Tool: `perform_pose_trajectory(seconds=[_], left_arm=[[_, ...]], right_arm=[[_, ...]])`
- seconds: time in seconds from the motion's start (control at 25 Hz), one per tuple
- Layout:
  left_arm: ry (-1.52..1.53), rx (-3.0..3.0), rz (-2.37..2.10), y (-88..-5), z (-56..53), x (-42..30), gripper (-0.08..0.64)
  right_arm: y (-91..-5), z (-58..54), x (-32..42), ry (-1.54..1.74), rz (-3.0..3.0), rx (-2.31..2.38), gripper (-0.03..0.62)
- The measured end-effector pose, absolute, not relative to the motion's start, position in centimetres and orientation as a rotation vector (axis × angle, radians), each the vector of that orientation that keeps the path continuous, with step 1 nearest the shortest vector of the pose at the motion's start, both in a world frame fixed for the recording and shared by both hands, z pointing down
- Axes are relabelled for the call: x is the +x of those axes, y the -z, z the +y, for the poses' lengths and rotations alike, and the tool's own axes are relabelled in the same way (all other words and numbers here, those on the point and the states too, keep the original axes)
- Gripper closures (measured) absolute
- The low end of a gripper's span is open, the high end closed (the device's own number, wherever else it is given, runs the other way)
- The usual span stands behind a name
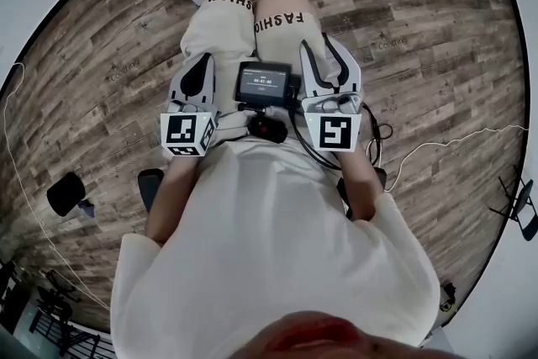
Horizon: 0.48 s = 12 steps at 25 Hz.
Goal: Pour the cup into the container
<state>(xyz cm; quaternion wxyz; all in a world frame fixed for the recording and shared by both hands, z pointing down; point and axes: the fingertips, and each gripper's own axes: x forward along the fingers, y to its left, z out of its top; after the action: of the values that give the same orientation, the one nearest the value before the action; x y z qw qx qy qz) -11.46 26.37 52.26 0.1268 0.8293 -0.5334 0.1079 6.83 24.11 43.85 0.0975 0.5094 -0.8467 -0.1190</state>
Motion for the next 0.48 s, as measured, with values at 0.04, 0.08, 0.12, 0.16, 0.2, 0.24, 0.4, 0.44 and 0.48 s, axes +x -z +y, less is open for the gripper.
perform_pose_trajectory(seconds=[0.04,0.08,0.12,0.16,0.2,0.24,0.4,0.44,0.48], left_arm=[[-0.313,2.415,-1.555,-52.2,26.4,-11.4,0.548],[-0.312,2.415,-1.557,-52.2,26.4,-11.5,0.548],[-0.311,2.413,-1.56,-52.2,26.4,-11.5,0.548],[-0.31,2.409,-1.562,-52.2,26.5,-11.6,0.548],[-0.309,2.407,-1.563,-52.2,26.5,-11.6,0.548],[-0.306,2.407,-1.564,-52.2,26.5,-11.6,0.548],[-0.298,2.413,-1.571,-52.3,25.9,-11.7,0.548],[-0.303,2.408,-1.569,-52.6,26.1,-11.7,0.548],[-0.308,2.401,-1.568,-52.7,26.3,-11.6,0.548]], right_arm=[[-43.8,24.1,6.9,0.35,-2.504,1.509,0.465],[-43.8,24.2,6.8,0.352,-2.502,1.504,0.465],[-43.9,24.3,6.8,0.356,-2.497,1.491,0.465],[-44.0,24.3,6.7,0.354,-2.493,1.479,0.465],[-43.9,24.4,6.6,0.344,-2.502,1.486,0.465],[-43.6,24.3,6.6,0.334,-2.522,1.507,0.465],[-44.9,23.8,6.8,0.353,-2.443,1.454,0.47],[-45.4,23.7,7.0,0.34,-2.428,1.459,0.48],[-45.6,23.6,7.2,0.311,-2.434,1.486,0.488]])
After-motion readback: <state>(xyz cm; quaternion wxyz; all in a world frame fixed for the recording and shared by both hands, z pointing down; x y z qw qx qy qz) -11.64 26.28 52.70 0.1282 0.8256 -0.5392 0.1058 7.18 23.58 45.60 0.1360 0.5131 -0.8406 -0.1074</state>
